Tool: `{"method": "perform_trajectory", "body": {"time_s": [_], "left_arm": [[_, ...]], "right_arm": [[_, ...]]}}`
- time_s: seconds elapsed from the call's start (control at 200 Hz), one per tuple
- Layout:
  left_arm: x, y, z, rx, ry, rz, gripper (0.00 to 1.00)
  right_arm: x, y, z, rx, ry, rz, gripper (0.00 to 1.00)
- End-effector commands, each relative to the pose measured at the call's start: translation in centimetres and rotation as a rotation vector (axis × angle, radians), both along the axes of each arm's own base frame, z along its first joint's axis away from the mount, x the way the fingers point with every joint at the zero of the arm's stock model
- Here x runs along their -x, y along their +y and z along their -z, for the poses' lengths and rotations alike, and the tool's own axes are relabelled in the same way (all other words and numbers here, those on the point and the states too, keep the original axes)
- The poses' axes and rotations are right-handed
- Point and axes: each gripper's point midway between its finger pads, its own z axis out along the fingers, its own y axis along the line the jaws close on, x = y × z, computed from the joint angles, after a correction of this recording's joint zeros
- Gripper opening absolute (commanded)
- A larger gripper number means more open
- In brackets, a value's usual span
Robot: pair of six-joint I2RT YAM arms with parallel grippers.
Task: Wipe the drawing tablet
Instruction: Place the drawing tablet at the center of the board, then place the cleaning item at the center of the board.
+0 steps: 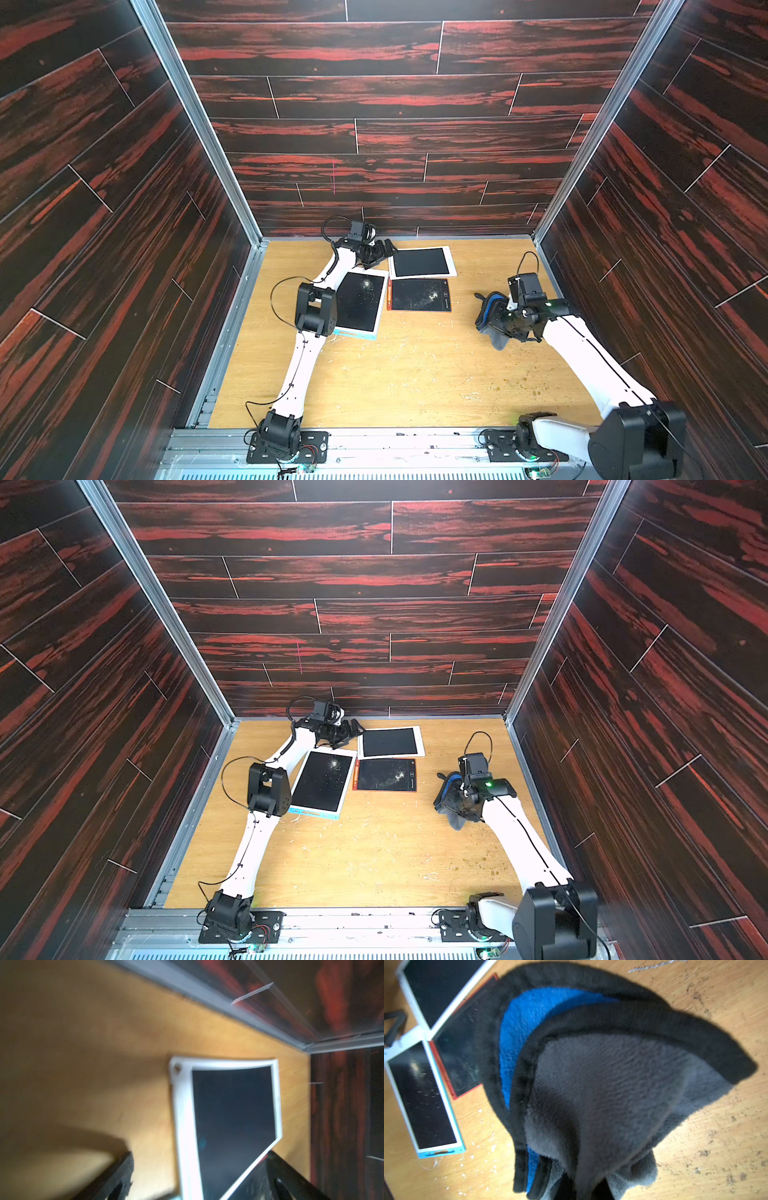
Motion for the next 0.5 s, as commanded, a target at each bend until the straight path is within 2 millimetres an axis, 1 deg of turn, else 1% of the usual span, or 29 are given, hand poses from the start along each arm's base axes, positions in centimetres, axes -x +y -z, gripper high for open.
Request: {"method": "perform_trajectory", "body": {"time_s": [0.0,0.065,0.145,0.16,0.18,0.2,0.205,0.21,0.215,0.276,0.376,0.401,0.496], "left_arm": [[3.9,0.6,-4.1,-0.084,0.022,0.042,1.0],[6.2,0.4,-5.1,-0.08,0.043,0.057,1.0],[8.9,-0.2,-6.4,-0.064,0.039,0.06,1.0],[8.9,-0.3,-7.0,-0.053,0.013,0.055,1.0],[9.5,-0.4,-7.3,-0.041,0.01,0.053,1.0],[10.1,-0.5,-7.5,-0.032,0.01,0.052,1.0],[10.3,-0.4,-7.1,-0.033,0.021,0.05,1.0],[10.5,-0.5,-7.6,-0.029,0.011,0.052,1.0],[10.6,-0.5,-7.3,-0.028,0.019,0.05,1.0],[12.1,-0.5,-7.9,-0.002,0.014,0.049,1.0],[14.3,-0.7,-8.0,-0.007,-0.007,0.073,1.0],[14.8,-0.7,-7.7,0.0,0.0,0.077,1.0],[16.0,-1.0,-7.5,0.078,0.022,0.069,1.0]], "right_arm": [[-1.5,0.0,0.1,0.021,-0.012,-0.015,0.0],[-2.7,0.0,0.4,0.034,-0.013,-0.01,0.0],[-4.3,0.5,0.4,0.021,-0.025,-0.014,0.0],[-4.6,0.5,0.4,0.017,-0.026,-0.013,0.0],[-4.9,0.7,0.5,0.012,-0.026,-0.013,0.0],[-5.3,0.8,0.5,0.009,-0.028,-0.012,0.0],[-5.4,0.9,0.5,0.007,-0.028,-0.015,0.0],[-5.5,0.9,0.5,0.005,-0.029,-0.014,0.0],[-5.6,0.9,0.6,0.004,-0.029,-0.014,0.0],[-6.5,1.3,0.7,-0.006,-0.031,-0.017,0.0],[-7.7,1.5,1.2,-0.005,-0.027,-0.019,0.0],[-8.0,1.5,1.3,-0.003,-0.023,-0.019,0.0],[-8.8,1.6,1.4,0.002,-0.026,-0.021,0.0]]}}
